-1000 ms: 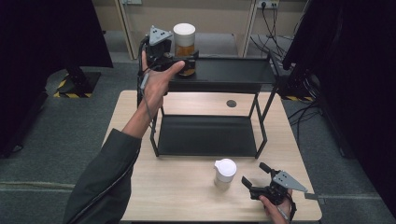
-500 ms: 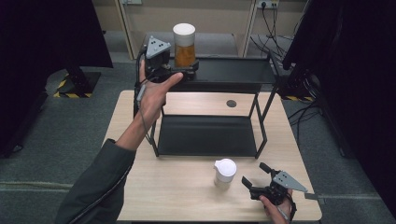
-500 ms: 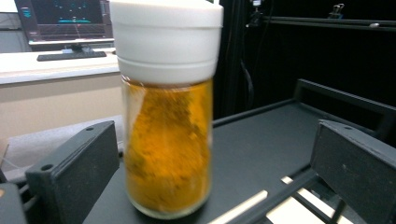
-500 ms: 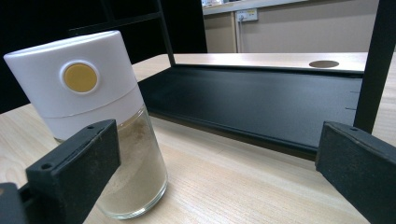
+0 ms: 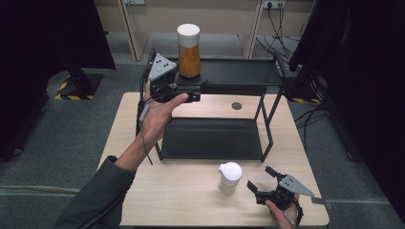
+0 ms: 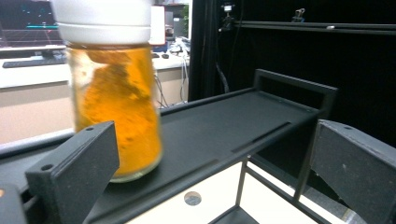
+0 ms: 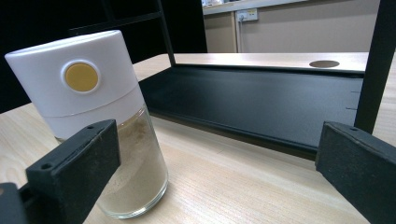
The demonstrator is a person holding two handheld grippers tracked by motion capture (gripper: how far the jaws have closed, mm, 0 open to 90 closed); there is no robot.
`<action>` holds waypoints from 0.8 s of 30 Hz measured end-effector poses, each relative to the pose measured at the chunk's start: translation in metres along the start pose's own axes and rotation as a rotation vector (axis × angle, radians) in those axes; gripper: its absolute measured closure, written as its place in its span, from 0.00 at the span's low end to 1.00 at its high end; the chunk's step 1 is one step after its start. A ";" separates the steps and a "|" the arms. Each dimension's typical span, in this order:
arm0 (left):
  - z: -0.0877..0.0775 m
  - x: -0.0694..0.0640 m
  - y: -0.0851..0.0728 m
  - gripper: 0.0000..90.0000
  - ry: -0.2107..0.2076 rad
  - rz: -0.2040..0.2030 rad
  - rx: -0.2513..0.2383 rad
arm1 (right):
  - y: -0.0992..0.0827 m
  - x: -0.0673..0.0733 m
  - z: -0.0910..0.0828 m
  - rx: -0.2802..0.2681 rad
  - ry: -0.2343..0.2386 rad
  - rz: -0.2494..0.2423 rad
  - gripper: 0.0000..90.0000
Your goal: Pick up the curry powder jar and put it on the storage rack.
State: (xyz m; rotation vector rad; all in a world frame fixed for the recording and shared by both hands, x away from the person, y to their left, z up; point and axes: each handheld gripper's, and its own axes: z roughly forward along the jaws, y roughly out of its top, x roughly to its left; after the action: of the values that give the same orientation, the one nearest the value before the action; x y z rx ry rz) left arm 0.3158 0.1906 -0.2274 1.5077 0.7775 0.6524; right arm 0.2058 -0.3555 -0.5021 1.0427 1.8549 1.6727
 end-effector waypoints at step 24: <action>-0.029 -0.011 -0.061 0.01 -0.105 0.006 -0.017 | 0.000 0.000 -0.001 0.000 0.001 0.002 0.00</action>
State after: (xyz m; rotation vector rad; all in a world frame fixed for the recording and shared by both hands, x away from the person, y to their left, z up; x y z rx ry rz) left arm 0.2804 0.2010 -0.2850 1.5172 0.6862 0.5776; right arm 0.2052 -0.3556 -0.5020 1.0443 1.8554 1.6746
